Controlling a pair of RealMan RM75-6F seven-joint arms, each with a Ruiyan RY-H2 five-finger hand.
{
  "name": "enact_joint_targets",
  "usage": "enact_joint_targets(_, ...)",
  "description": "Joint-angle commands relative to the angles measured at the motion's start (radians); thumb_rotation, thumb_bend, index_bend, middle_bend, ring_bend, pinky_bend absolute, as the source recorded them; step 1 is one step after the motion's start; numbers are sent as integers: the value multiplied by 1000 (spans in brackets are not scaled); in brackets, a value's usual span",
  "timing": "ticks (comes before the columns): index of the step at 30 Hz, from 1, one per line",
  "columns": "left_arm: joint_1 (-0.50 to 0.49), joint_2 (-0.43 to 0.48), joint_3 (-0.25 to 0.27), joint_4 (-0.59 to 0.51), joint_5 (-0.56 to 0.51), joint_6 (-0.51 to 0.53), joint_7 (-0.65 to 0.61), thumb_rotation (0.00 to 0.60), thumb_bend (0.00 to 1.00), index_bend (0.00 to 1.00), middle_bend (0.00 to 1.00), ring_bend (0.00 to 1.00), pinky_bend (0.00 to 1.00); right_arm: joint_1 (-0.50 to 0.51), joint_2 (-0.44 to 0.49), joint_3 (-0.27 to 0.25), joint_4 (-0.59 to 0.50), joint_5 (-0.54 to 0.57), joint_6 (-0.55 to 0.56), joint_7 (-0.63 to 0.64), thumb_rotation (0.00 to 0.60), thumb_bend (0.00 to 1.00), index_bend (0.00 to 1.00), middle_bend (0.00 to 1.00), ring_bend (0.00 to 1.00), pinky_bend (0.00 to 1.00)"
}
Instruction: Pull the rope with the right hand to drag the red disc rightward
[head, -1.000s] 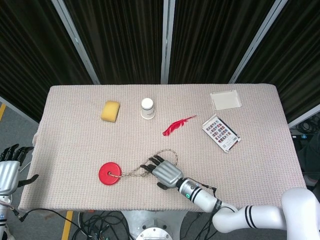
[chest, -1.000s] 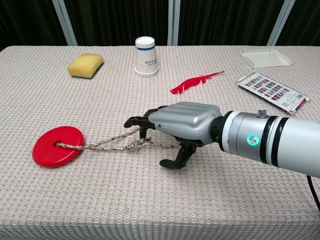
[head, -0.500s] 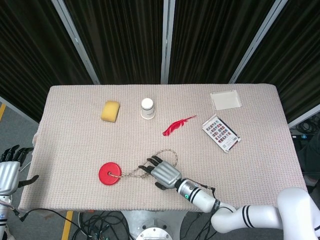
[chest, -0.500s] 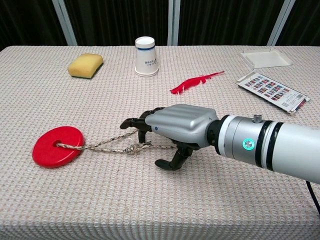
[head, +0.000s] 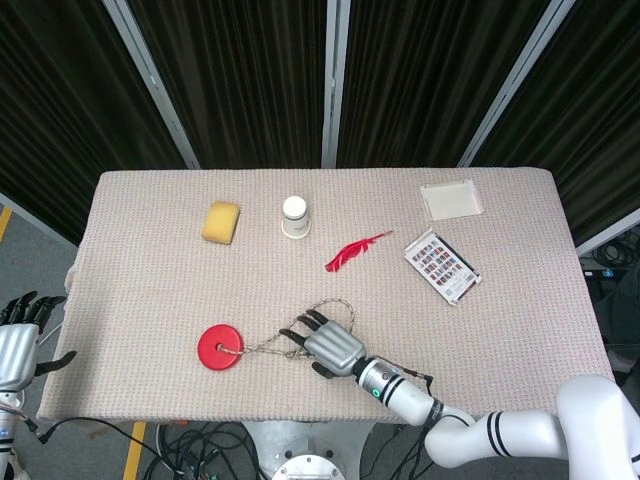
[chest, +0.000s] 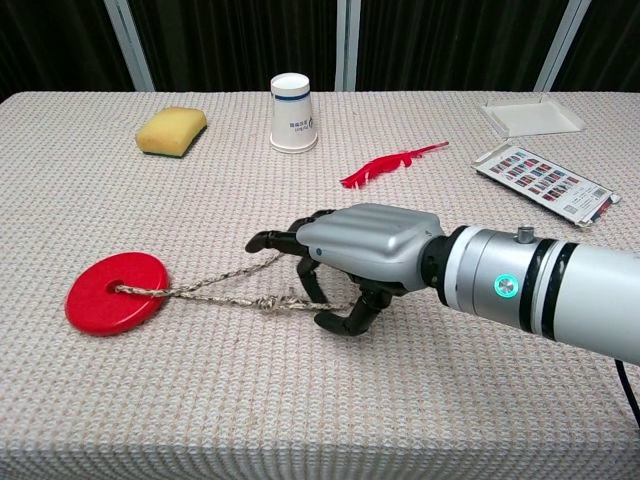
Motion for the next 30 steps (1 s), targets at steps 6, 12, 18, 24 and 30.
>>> enact_joint_targets(6,2,-4,1,8,-2,-3,-6,600,1,200,217,105,145,2,-5,-5,9,11,-1,-5,600,358,0,620,85,0)
enact_joint_targets(12,3,-6,1,14,-1,-3,-10,600,1,199,217,105,145,-3,-6,-4,7,7,17,-7,600,374,13,665,123,0)
enact_joint_targets(18,2,-9,2,16,-2,-8,-8,600,1,200,217,105,145,-28,-4,1,4,-33,87,3,600,397,473,779,234,0)
enact_joint_targets(24,2,-8,1,14,0,-8,-7,600,1,200,217,105,145,-51,12,0,13,-84,131,43,600,435,747,875,393,30)
enact_joint_targets(30,2,-7,2,11,0,-11,-5,600,1,200,218,105,145,-77,14,-6,49,-135,171,100,600,478,931,946,540,241)
